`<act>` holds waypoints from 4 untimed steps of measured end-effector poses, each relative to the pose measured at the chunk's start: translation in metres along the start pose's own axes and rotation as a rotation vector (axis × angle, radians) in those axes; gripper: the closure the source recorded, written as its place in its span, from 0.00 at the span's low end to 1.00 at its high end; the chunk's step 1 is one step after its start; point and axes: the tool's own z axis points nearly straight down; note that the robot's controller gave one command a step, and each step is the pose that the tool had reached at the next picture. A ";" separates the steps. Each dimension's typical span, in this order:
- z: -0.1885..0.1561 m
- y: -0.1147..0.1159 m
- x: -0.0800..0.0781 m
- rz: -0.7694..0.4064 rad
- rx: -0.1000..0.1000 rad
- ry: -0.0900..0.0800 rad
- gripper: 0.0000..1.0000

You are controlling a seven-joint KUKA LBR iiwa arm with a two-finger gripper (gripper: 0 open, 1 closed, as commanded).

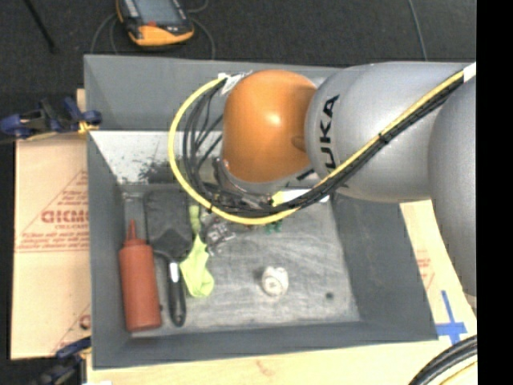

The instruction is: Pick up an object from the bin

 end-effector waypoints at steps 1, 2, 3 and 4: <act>0.000 0.000 0.000 0.001 -0.001 0.000 0.00; 0.000 0.000 0.000 0.001 -0.001 0.000 0.00; 0.098 -0.031 -0.021 -0.277 -0.001 0.003 1.00; 0.098 -0.031 -0.022 -0.277 0.000 0.002 1.00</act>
Offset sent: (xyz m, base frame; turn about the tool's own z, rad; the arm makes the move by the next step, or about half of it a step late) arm 0.0000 0.0000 0.0000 0.0000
